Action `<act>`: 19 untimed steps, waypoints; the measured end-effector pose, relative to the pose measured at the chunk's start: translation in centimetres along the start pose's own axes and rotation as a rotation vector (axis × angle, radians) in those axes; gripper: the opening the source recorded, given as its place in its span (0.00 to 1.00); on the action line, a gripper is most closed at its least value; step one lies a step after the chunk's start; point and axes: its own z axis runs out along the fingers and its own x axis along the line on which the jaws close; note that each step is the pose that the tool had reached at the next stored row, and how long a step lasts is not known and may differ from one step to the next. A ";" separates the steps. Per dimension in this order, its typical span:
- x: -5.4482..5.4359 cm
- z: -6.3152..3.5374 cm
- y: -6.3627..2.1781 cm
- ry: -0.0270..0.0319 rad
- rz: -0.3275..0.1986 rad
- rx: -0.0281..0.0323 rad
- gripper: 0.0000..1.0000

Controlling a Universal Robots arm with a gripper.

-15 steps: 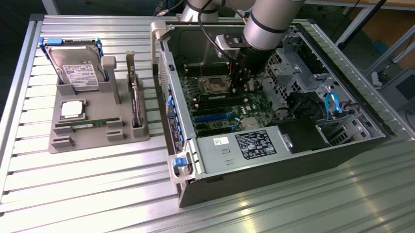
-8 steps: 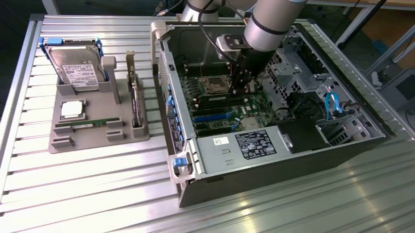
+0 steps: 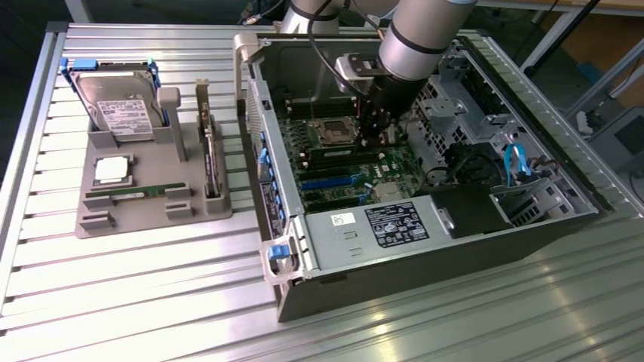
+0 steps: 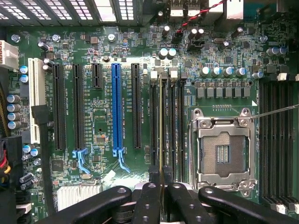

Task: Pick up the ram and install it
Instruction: 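Insert the ram into the slot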

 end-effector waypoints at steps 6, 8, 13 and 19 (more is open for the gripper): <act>0.0 0.00 -0.07 0.0001 0.001 -0.0033 0.12; 0.0 0.01 -0.11 0.0001 0.003 -0.0062 0.12; 0.0 0.04 -0.18 0.0002 0.005 -0.0118 0.12; 0.0 0.06 -0.25 -0.0001 0.006 -0.0118 0.12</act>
